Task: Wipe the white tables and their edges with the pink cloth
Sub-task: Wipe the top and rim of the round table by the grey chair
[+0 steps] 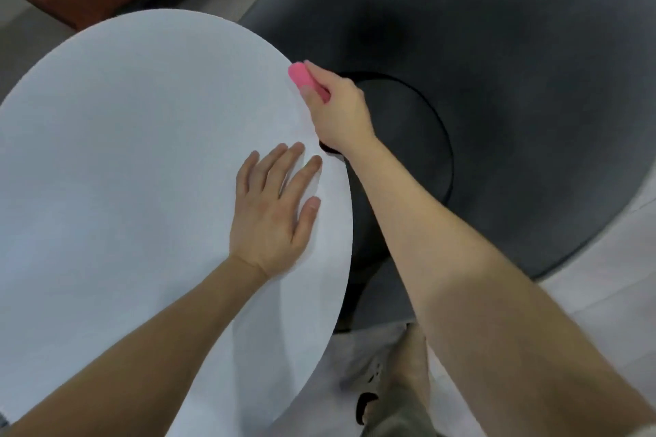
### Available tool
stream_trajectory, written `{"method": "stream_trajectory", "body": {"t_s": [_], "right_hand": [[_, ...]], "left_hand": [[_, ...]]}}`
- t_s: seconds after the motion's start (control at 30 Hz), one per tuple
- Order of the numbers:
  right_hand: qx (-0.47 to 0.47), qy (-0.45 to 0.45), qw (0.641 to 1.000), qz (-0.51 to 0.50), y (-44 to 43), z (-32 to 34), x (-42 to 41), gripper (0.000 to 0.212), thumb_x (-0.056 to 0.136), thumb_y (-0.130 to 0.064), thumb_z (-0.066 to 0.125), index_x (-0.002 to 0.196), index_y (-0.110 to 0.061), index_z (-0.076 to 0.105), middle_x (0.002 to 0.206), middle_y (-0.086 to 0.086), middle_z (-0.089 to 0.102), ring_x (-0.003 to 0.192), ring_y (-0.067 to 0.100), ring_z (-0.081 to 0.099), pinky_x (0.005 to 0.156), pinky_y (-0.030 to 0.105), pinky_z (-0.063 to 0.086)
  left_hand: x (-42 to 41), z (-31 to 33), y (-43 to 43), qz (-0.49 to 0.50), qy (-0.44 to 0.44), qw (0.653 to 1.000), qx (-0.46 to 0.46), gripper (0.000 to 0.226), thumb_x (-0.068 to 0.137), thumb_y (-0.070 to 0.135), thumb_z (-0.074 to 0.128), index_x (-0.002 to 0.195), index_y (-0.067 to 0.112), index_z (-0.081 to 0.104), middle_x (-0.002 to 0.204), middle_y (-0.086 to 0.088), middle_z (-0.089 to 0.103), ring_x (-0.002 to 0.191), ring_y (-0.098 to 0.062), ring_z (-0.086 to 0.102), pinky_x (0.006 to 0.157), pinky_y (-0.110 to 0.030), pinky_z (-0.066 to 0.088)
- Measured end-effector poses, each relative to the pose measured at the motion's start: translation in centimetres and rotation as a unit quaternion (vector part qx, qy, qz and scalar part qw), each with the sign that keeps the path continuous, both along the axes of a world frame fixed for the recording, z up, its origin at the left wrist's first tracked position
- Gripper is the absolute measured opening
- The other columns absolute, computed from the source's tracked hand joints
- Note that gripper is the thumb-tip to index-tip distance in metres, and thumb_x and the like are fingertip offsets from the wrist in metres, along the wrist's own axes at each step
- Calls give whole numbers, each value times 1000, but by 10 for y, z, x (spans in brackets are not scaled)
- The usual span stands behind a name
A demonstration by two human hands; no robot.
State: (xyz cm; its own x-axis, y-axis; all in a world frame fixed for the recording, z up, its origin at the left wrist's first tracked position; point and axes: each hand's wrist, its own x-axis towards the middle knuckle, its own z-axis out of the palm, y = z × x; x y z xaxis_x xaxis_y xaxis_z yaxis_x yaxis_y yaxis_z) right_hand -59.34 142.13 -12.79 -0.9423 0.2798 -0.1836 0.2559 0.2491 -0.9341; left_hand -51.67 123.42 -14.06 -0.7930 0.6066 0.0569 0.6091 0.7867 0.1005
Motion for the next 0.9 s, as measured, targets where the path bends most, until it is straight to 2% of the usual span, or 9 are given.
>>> {"method": "stream_trajectory", "body": {"t_s": [0.07, 0.2, 0.27, 0.43, 0.5, 0.57, 0.67, 0.8, 0.9], "right_hand": [[-1, 6, 1000, -12, -9, 0, 15, 48, 113, -23, 57, 160, -16, 51, 158, -1, 57, 145, 16, 53, 122, 34, 45], [-30, -11, 998, -61, -25, 2, 128, 52, 114, -26, 54, 164, -21, 45, 167, -10, 47, 151, -4, 41, 120, 12, 34], [-47, -29, 998, -42, -24, 8, 160, 53, 113, -25, 55, 165, -23, 44, 167, -11, 45, 151, -9, 38, 120, 10, 32], [-17, -21, 998, 52, 6, 4, 15, 50, 111, -22, 59, 160, -18, 51, 161, -4, 55, 149, 10, 49, 125, 26, 37], [1, -16, 993, 119, 5, 6, -59, 50, 112, -24, 59, 161, -17, 51, 161, -1, 55, 149, 16, 49, 124, 26, 35], [17, -20, 987, 162, 1, 4, -94, 51, 112, -24, 58, 162, -17, 49, 162, 1, 54, 150, 20, 48, 122, 26, 34], [-1, -16, 991, 130, 1, 4, -62, 51, 112, -21, 58, 162, -16, 49, 163, -2, 52, 152, 15, 46, 127, 31, 36], [13, -37, 992, 117, 17, 7, 27, 56, 113, -29, 55, 166, -23, 41, 168, -13, 44, 154, -1, 39, 126, 23, 35], [46, -53, 988, 138, 15, 7, 11, 56, 113, -32, 53, 167, -24, 40, 168, -14, 43, 153, -3, 38, 124, 15, 32]], "left_hand": [[0, 2, -1, -4, -3, 1000, 17, 55, 112, 40, 39, 161, 19, 50, 170, -8, 42, 159, -31, 35, 127, -63, 24], [0, 5, 3, -7, -8, 999, 40, 55, 107, 31, 54, 159, 16, 53, 167, -12, 45, 156, -35, 41, 124, -66, 29], [0, 8, 2, -10, -15, 999, 27, 56, 106, 31, 57, 159, 15, 53, 167, -12, 45, 156, -35, 41, 123, -67, 29], [-32, 36, -8, -24, -50, 997, 45, 48, 106, 37, 61, 149, 16, 62, 155, -9, 57, 141, -34, 55, 117, -55, 39], [-57, 44, -11, 45, -62, 997, 11, 66, 103, 57, 59, 160, 26, 50, 165, -11, 45, 152, -35, 43, 121, -55, 36], [-91, 53, -10, 173, -123, 976, -47, 110, 82, 89, 62, 171, 42, 17, 180, -9, 14, 167, -33, 10, 130, -60, 22], [-136, 65, -11, 338, -234, 908, -86, 157, 51, 94, 80, 163, 54, -22, 180, -3, -20, 166, -36, -15, 128, -72, 18], [-175, 68, -6, 386, -330, 852, -130, 179, 32, 84, 95, 159, 53, -27, 178, -7, -19, 164, -48, -12, 119, -79, 31], [-177, 67, -2, 385, -324, 850, -157, 182, 31, 83, 96, 160, 50, -28, 177, -11, -15, 163, -51, -7, 117, -75, 39]]}}
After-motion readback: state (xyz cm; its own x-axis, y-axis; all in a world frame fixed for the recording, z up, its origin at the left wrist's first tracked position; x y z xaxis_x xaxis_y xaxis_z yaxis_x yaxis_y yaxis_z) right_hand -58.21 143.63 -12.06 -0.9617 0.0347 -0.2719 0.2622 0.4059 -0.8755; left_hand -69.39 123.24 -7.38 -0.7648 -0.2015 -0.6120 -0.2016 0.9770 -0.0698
